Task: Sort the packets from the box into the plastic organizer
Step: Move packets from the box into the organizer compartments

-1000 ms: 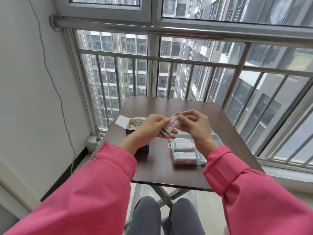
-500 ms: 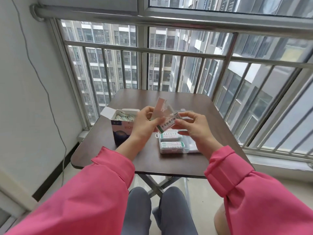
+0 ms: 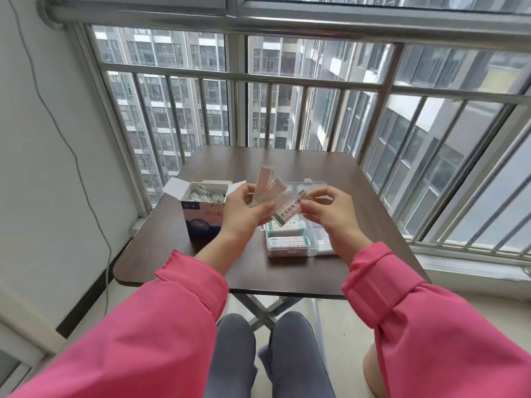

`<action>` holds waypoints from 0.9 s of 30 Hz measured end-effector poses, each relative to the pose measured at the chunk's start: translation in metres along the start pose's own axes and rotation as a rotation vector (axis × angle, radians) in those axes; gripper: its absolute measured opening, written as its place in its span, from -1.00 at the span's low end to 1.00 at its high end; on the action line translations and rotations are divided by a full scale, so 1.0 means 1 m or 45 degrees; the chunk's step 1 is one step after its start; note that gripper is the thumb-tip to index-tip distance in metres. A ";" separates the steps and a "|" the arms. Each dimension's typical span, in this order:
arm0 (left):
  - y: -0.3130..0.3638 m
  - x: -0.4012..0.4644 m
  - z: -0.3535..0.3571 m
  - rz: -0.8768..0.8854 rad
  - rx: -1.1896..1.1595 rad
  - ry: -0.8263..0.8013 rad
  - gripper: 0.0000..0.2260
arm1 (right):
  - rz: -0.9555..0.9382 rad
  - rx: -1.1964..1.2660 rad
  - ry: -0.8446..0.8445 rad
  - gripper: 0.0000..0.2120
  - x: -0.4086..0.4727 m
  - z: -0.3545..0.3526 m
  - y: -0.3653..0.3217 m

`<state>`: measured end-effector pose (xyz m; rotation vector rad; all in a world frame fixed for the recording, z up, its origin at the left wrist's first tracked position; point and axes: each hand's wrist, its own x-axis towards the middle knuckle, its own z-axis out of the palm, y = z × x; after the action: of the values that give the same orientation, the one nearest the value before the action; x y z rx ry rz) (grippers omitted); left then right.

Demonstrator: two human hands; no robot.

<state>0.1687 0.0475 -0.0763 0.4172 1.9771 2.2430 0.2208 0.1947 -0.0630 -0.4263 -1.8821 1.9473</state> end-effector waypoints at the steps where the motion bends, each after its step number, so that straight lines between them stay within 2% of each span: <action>1: -0.002 0.001 -0.001 -0.004 -0.007 0.029 -0.79 | 0.005 -0.013 0.042 -0.77 0.004 -0.003 0.002; 4: -0.010 0.008 -0.001 -0.006 0.058 0.088 -0.80 | 0.001 -0.132 0.146 -0.68 0.017 -0.011 0.010; 10: -0.022 0.024 0.001 0.093 0.283 0.212 -0.75 | -0.034 -0.466 0.206 -0.80 0.052 -0.008 0.027; 19: -0.038 0.036 -0.008 0.145 0.452 0.209 -0.86 | -0.148 -1.093 -0.094 -0.82 0.078 0.019 0.045; 27: -0.027 0.032 -0.006 0.128 0.300 0.177 -0.78 | -0.177 -1.434 -0.319 -0.83 0.079 0.026 0.044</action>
<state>0.1340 0.0537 -0.0993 0.4031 2.3541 2.1561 0.1362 0.2093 -0.1014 -0.3244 -2.9402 0.6972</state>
